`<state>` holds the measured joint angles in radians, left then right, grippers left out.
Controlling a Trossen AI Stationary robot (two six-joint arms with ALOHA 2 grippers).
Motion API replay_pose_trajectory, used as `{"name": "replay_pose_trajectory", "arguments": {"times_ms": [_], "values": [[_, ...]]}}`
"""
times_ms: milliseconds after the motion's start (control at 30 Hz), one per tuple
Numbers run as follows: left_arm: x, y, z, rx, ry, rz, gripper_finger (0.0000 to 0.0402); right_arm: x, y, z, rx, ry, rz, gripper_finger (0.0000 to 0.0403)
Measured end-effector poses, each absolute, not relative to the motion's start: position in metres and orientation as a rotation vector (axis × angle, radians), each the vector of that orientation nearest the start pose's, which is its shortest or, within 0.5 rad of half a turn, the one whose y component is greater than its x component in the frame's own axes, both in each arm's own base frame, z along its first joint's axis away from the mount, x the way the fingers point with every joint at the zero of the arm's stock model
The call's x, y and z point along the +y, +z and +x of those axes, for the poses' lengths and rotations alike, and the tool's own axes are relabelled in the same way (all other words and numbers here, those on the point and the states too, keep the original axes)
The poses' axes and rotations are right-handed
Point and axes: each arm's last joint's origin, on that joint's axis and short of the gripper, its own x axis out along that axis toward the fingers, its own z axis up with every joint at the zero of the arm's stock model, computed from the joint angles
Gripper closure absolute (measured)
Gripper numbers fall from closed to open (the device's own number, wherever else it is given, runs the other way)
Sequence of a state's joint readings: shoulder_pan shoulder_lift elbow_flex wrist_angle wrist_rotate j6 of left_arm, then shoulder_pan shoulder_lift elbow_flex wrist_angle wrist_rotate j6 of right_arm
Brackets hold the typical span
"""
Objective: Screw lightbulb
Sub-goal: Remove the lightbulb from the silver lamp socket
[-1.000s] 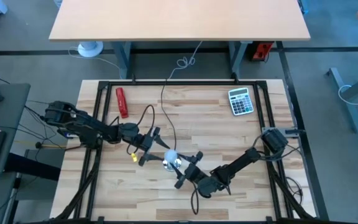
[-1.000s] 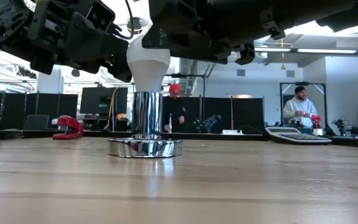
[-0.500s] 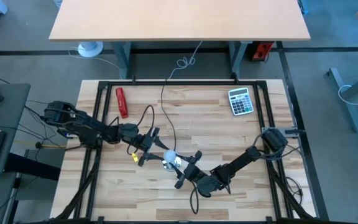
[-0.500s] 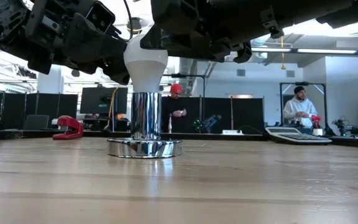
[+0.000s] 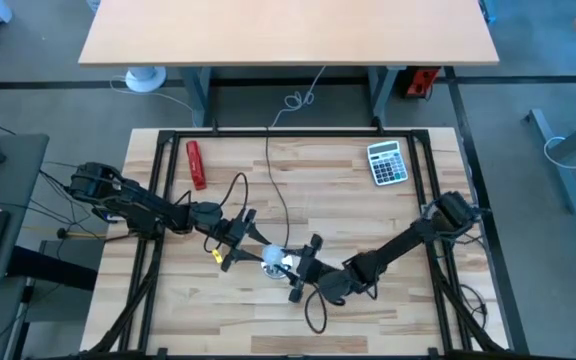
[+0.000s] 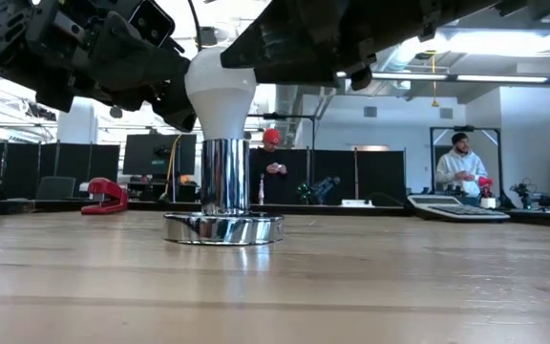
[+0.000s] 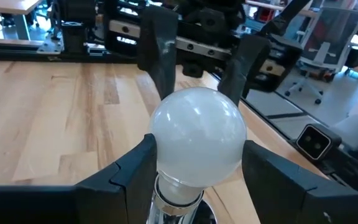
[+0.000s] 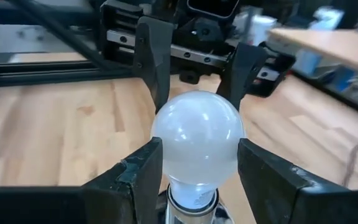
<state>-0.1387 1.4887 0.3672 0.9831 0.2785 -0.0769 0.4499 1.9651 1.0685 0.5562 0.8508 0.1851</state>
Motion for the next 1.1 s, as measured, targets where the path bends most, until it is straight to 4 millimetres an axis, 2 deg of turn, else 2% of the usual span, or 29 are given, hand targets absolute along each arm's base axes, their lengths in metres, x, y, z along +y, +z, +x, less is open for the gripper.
{"name": "replay_pose_trajectory", "arguments": {"times_ms": [333, 700, 933, 1100], "values": [[-0.051, 0.159, 0.249, 0.158, -0.361, -0.112, 0.0192, 0.125, 0.171, 0.365, 0.286, -0.272, -0.002, 0.0195], [-0.069, 0.158, 0.245, 0.165, -0.274, -0.16, 0.0192, 0.098, 0.173, 0.372, 0.356, -0.126, -0.038, 0.0195], [-0.073, 0.162, 0.242, 0.156, -0.243, -0.18, 0.0192, 0.089, 0.175, 0.372, 0.378, -0.105, -0.068, 0.0195], [-0.073, 0.169, 0.238, 0.163, -0.199, -0.179, 0.0192, 0.081, 0.189, 0.369, 0.384, -0.114, -0.099, 0.0195]]}}
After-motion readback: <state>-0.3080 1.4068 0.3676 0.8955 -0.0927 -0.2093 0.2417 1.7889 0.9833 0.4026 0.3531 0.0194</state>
